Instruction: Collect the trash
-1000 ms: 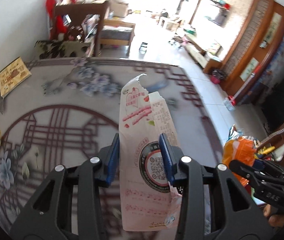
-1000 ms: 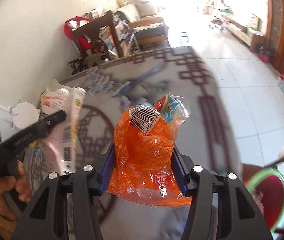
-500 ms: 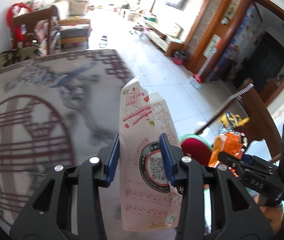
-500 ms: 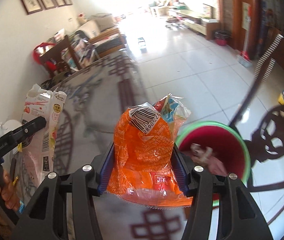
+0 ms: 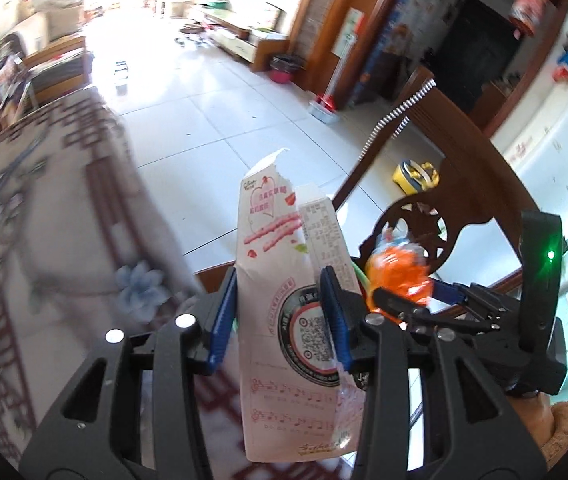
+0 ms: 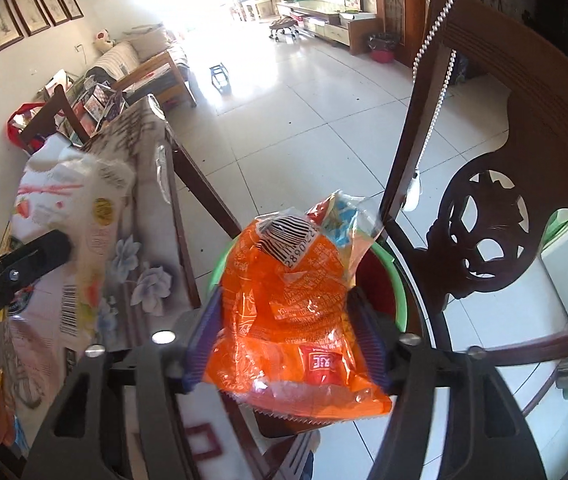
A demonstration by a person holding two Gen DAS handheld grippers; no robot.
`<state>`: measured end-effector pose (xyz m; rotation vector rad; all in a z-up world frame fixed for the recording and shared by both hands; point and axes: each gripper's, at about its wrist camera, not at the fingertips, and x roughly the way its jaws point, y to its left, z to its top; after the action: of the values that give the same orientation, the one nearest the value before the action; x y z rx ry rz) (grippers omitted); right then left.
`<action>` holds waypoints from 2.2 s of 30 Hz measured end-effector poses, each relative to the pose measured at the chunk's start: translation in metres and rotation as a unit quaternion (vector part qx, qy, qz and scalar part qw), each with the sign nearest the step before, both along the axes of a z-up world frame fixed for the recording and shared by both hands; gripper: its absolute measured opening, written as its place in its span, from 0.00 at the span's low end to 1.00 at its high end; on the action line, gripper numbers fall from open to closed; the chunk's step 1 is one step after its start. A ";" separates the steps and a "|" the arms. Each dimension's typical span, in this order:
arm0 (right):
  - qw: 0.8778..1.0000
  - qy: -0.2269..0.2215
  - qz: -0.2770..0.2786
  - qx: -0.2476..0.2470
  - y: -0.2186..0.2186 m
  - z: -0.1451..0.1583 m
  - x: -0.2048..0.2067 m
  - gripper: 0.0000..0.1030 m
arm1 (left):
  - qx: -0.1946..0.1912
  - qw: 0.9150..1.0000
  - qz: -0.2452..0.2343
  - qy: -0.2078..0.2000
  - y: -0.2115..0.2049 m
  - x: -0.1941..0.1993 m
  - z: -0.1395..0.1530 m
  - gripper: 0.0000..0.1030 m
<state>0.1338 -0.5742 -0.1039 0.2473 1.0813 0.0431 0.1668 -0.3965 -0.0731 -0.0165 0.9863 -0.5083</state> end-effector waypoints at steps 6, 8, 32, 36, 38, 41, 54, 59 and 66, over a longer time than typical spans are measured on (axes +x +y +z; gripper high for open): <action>0.999 -0.002 -0.022 -0.024 -0.015 -0.001 -0.002 0.77 | 0.014 1.000 0.011 -0.004 -0.007 0.009 -0.009 0.72; 0.999 -0.006 -0.026 -0.028 -0.016 0.004 -0.005 0.77 | 0.019 1.000 0.017 -0.010 -0.005 0.006 -0.004 0.79; 0.967 -0.250 0.004 -0.056 0.199 0.137 -0.098 0.94 | 0.020 0.963 0.152 -0.223 0.225 -0.110 0.105 0.95; 0.953 -0.291 -0.003 -0.079 0.239 0.148 -0.121 0.94 | 0.003 0.959 0.171 -0.225 0.271 -0.129 0.109 0.95; 0.942 -0.323 -0.020 -0.085 0.255 0.146 -0.135 0.94 | -0.002 0.952 0.194 -0.235 0.290 -0.139 0.112 0.95; 0.933 -0.347 -0.060 -0.074 0.268 0.146 -0.149 0.94 | 0.008 0.948 0.210 -0.238 0.315 -0.149 0.114 0.95; 0.946 -0.304 -0.049 -0.099 0.309 0.144 -0.154 0.94 | -0.006 0.954 0.221 -0.203 0.361 -0.165 0.108 0.95; 0.949 -0.297 -0.048 -0.097 0.312 0.145 -0.158 0.94 | -0.011 0.955 0.220 -0.198 0.362 -0.166 0.107 0.95; 0.952 -0.290 -0.042 -0.089 0.315 0.143 -0.161 0.94 | -0.008 0.955 0.221 -0.197 0.362 -0.167 0.105 0.95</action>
<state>-0.0267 -0.2596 0.0396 0.1044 0.4827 -0.0563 -0.0001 -0.0346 0.0323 -0.1421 0.5594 -0.0963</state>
